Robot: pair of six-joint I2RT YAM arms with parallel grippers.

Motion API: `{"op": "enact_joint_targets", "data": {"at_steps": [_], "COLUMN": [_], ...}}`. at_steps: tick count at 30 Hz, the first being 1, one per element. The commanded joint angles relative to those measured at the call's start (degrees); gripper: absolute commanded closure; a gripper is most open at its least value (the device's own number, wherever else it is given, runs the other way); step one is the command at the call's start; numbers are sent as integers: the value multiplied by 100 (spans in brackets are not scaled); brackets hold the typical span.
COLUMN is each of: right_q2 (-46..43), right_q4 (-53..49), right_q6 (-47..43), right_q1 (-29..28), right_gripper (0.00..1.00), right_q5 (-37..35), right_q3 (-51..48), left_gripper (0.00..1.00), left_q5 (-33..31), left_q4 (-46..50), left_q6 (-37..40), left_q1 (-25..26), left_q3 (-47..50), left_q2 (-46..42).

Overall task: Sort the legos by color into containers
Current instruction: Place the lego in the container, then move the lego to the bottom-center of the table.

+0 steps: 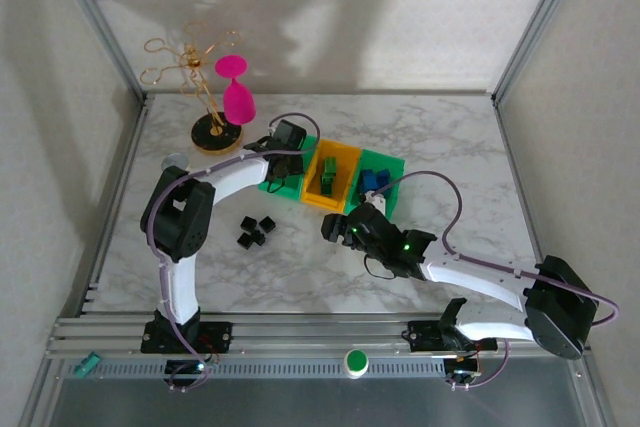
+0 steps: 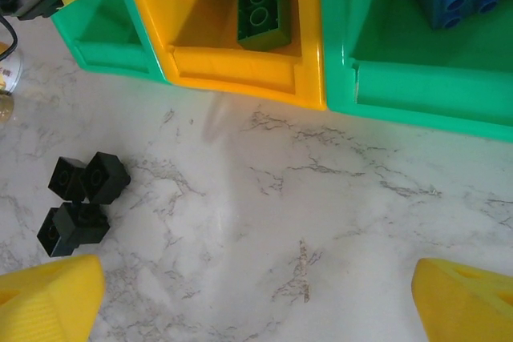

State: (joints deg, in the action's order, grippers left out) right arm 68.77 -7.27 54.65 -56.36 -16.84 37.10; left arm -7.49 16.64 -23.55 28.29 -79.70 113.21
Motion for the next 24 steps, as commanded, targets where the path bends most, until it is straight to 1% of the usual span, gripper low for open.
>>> {"op": "enact_joint_targets", "data": {"at_steps": [1,4,7,16,19,21,24], "right_q2": [11,58,84,-22,32,108,208], "right_q4": [-55,-25,-20,320,485,564,867], "right_q6": [-106,-173,-218,-353,-445,-468,-482], "right_q1": [46,52,48,-29,-157,-307,-558], "right_gripper": [1,1,1,1,1,1,1], "right_q5": [-50,-23,-3,196,255,209,179], "right_q3": [59,108,131,-122,-172,-179,-279], "left_gripper": [58,60,60,63,62,60,59], "left_q5": [-164,-205,-163,37,21,-10,-27], "left_q4": [212,237,178,91,171,223,398], "left_q6": [35,0,-107,-537,-713,-835,-941], "left_q1": [1,1,1,1,9,20,25], "left_q3": [16,154,505,2198,2758,3161,3578], "left_q2": [-400,-695,-1118,-2874,-3398,-3738,-4020]}}
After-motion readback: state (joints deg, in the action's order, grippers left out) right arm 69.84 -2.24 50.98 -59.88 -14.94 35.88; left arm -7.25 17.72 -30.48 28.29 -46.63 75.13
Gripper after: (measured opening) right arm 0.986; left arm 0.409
